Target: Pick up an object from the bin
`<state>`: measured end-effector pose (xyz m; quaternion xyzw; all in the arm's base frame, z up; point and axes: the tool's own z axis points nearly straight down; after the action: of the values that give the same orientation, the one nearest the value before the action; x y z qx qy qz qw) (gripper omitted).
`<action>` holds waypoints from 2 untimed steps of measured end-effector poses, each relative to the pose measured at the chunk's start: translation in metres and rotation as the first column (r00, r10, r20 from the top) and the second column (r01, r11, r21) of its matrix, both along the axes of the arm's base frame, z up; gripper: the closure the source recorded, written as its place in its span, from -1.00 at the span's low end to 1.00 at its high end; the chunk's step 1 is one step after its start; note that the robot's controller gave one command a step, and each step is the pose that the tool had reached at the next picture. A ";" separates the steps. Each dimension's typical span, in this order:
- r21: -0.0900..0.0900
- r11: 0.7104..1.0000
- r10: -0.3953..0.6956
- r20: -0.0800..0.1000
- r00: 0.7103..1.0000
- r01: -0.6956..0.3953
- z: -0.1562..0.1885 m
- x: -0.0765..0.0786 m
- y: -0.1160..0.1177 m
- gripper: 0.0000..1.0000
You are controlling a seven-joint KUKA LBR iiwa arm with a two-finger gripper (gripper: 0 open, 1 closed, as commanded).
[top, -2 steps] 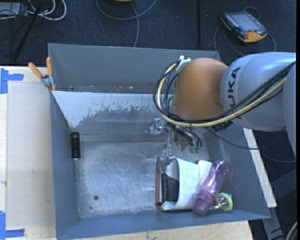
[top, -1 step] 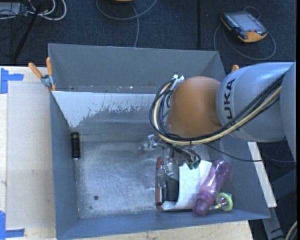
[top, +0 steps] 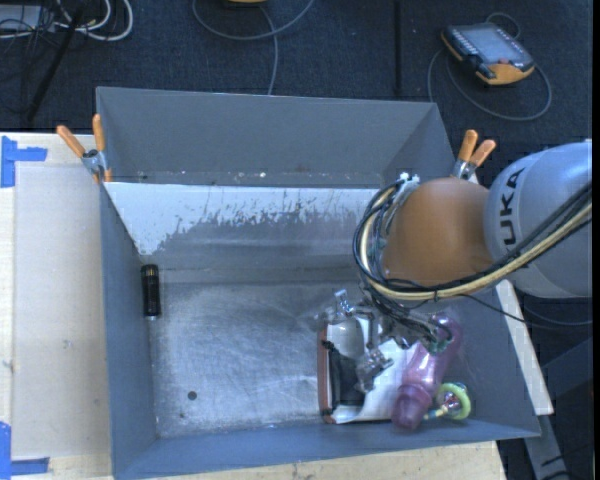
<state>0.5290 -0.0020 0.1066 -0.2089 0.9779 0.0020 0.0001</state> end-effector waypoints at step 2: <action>0.004 0.995 0.098 0.013 0.995 -0.098 -0.007 -0.029 -0.015 -1.00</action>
Offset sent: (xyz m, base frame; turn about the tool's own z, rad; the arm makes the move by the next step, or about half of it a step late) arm -0.0554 -0.0298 -0.0154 -0.2802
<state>0.4999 -0.0169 0.0994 -0.2567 0.9665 0.0030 0.0066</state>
